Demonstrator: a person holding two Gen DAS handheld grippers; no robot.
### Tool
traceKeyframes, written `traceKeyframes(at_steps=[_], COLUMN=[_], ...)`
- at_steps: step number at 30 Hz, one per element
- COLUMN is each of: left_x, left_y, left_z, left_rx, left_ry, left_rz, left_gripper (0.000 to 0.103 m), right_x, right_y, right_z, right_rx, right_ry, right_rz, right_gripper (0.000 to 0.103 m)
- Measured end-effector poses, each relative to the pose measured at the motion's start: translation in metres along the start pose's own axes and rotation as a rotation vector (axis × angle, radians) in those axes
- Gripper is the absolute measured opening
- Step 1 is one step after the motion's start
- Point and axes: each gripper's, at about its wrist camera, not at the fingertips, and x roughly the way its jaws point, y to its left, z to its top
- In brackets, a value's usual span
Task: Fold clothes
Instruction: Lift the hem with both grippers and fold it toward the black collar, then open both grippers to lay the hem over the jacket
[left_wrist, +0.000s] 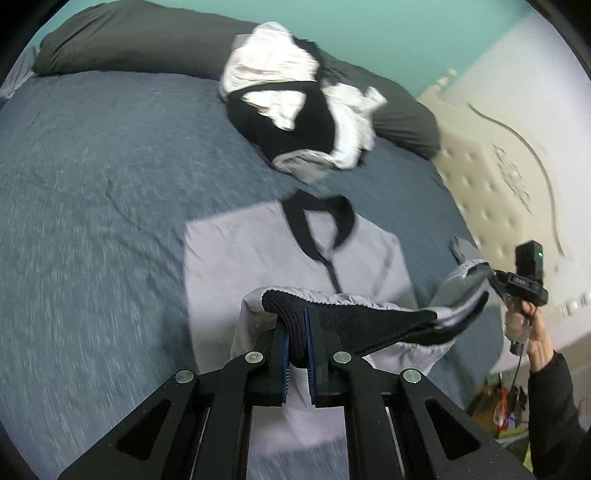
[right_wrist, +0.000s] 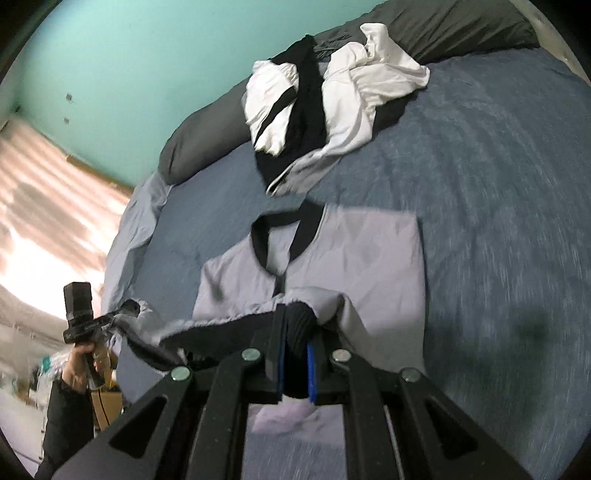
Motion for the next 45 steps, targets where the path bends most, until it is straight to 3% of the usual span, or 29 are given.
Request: traceKeyframes(at_steps=[4, 8, 11, 15, 18, 20, 23, 24, 26, 27, 28, 30, 33, 36, 41, 45], left_x=[0.044, 0.093, 0.124, 0.132, 0.127, 0.131, 0.138, 0.133, 0.116, 0.107, 0.102, 0.092, 0.087, 0.089, 0.105, 0.118], left_y=[0.033, 0.064, 0.071, 0.076, 0.083, 0.092, 0.089, 0.088, 0.096, 0.1, 0.1, 0.098, 0.078, 0.07, 0.067, 0.079], left_z=[0.043, 0.064, 0.071, 0.081, 0.086, 0.084, 0.08, 0.079, 0.077, 0.076, 0.077, 0.079, 0.079, 0.072, 0.057, 0.047], left_rx=[-0.047, -0.125, -0.117, -0.115, -0.167, -0.231, -0.231, -0.229, -0.308, -0.346, -0.345, -0.34, -0.221, -0.17, -0.086, -0.079], left_ry=[0.012, 0.015, 0.023, -0.006, -0.077, -0.078, -0.049, -0.068, -0.141, -0.176, -0.184, -0.201, -0.185, -0.16, -0.102, -0.07], left_rz=[0.064, 0.094, 0.132, 0.117, 0.115, 0.095, 0.097, 0.095, 0.046, 0.023, 0.031, 0.046, 0.095, 0.1, 0.165, 0.2], left_gripper=[0.008, 0.008, 0.008, 0.008, 0.011, 0.013, 0.025, 0.042, 0.063, 0.063, 0.063, 0.063, 0.063, 0.063, 0.063, 0.063], right_x=[0.047, 0.1, 0.12, 0.125, 0.125, 0.129, 0.138, 0.136, 0.127, 0.123, 0.119, 0.111, 0.094, 0.085, 0.085, 0.103], right_y=[-0.021, -0.048, -0.059, -0.059, -0.061, -0.068, -0.081, -0.081, -0.082, -0.085, -0.088, -0.09, -0.078, -0.068, -0.071, -0.085], right_z=[0.044, 0.072, 0.084, 0.099, 0.104, 0.104, 0.099, 0.097, 0.096, 0.097, 0.098, 0.1, 0.108, 0.108, 0.083, 0.066], right_rx=[0.002, 0.019, 0.026, 0.004, -0.003, 0.033, 0.1, 0.103, 0.125, 0.16, 0.195, 0.25, 0.205, 0.129, -0.036, -0.113], right_ry=[0.012, 0.041, 0.035, -0.002, -0.02, -0.017, 0.014, -0.002, -0.039, -0.05, -0.062, -0.094, -0.138, -0.136, -0.084, -0.024], right_rz=[-0.046, -0.105, -0.118, -0.117, -0.126, -0.133, -0.164, -0.157, -0.107, -0.065, -0.023, 0.031, -0.026, -0.084, -0.191, -0.273], right_gripper=[0.008, 0.008, 0.008, 0.008, 0.008, 0.009, 0.011, 0.011, 0.014, 0.022, 0.04, 0.067, 0.068, 0.068, 0.068, 0.067])
